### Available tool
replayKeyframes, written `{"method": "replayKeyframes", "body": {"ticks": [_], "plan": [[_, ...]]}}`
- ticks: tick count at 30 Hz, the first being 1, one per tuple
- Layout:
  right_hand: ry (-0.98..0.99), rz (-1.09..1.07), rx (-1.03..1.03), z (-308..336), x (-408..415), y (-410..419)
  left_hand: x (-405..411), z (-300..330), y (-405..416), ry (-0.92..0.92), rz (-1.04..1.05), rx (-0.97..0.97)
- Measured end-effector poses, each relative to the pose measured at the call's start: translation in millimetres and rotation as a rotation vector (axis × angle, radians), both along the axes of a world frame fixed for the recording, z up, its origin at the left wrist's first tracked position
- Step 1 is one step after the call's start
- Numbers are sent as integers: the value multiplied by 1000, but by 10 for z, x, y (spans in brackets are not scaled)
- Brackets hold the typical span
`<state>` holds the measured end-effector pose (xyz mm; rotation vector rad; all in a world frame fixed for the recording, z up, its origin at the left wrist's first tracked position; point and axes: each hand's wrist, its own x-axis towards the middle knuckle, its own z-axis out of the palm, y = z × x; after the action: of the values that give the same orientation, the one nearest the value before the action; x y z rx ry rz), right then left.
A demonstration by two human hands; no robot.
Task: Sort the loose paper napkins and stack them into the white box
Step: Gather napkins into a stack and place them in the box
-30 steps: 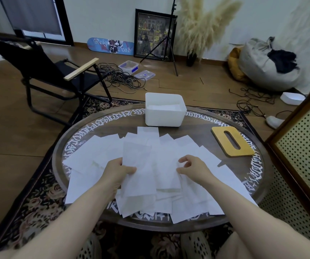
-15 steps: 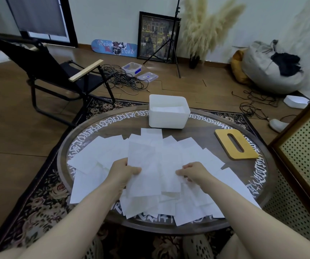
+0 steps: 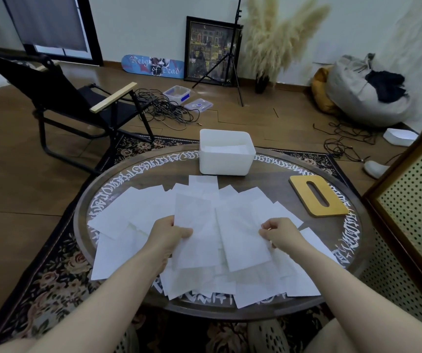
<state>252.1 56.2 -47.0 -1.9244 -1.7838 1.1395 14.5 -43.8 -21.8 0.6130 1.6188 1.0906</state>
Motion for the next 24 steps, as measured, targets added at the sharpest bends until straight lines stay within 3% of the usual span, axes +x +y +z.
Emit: {"method": "replayKeyframes", "body": {"ticks": [6,19,24], "plan": [[-166,24,37,0,168,-41,89,3,43,1,-12,-7],[-24,-2,-123,-66,46,-94,271,44,106,6,-42,1],[-71,-1,-20,-75,57,-84,260,44,100,4,-37,-2]]}}
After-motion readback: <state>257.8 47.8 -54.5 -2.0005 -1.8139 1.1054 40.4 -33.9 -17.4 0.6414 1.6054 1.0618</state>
